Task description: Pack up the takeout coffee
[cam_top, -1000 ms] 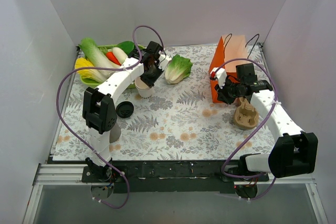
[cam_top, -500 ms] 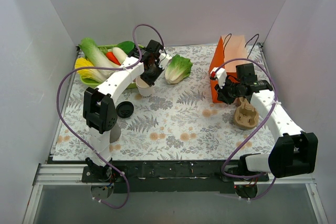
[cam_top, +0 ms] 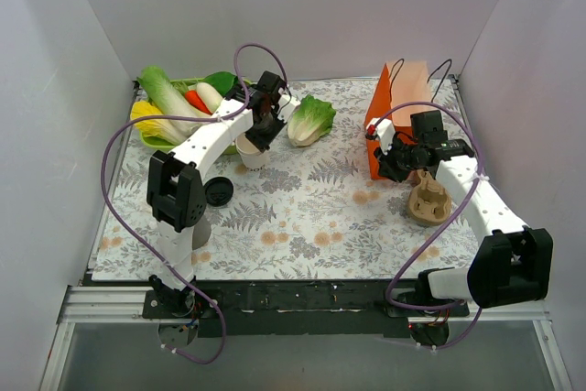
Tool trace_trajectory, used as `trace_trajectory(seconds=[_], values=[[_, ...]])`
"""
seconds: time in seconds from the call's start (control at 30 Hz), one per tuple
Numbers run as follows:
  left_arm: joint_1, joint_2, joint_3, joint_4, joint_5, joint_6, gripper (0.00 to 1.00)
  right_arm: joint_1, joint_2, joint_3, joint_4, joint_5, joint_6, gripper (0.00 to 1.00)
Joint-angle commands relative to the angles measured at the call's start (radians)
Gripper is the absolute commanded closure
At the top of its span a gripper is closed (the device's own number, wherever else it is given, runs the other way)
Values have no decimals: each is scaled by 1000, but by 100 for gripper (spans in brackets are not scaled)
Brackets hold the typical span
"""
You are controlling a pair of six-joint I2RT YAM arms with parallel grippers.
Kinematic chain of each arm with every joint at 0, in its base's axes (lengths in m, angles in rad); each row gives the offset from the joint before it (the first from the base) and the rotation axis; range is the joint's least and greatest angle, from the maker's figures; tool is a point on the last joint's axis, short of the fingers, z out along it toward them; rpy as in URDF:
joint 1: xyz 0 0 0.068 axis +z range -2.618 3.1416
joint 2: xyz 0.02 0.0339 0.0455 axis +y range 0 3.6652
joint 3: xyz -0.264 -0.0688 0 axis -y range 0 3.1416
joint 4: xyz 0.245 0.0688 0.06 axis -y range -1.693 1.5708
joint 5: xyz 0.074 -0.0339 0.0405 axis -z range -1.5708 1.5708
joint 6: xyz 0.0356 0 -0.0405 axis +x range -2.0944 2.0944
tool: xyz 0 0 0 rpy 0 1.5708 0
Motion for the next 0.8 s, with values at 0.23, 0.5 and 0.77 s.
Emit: trace_trajectory(seconds=[0.23, 0.5, 0.77], values=[[5, 13, 14, -17, -15, 15, 96, 0, 14, 30, 31, -20, 15, 84], [3, -5, 152, -82, -56, 15, 100, 0, 7, 44, 28, -51, 26, 84], [-11, -199, -60, 97, -186, 152, 100, 28, 36, 116, 33, -163, 109, 84]])
